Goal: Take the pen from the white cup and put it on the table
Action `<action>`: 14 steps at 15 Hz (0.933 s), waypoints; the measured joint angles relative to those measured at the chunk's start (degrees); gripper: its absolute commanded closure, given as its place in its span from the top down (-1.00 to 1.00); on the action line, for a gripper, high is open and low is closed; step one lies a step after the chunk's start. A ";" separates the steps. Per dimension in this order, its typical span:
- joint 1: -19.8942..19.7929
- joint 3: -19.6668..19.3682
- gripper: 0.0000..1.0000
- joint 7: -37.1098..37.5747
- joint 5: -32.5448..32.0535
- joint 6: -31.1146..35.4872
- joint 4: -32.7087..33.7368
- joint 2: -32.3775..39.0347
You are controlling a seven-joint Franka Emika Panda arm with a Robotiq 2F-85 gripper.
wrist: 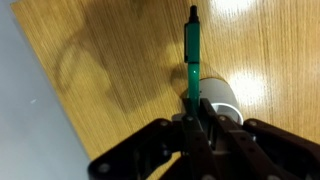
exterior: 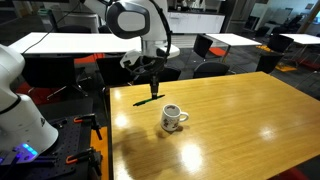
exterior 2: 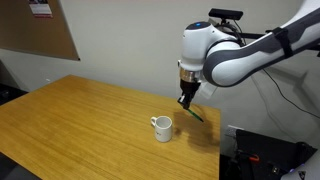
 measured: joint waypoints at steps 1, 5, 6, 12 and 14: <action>-0.05 0.00 -0.94 0.02 -0.08 0.01 0.00 0.03; -1.00 -0.09 -0.94 0.02 -1.41 -0.03 0.28 0.07; -1.35 -0.16 -0.94 -0.01 -1.69 -0.36 0.47 0.10; -2.43 -2.16 -0.94 -7.70 2.13 -5.20 3.17 1.24; -2.67 -3.16 -0.94 -11.65 3.80 -7.09 4.54 2.07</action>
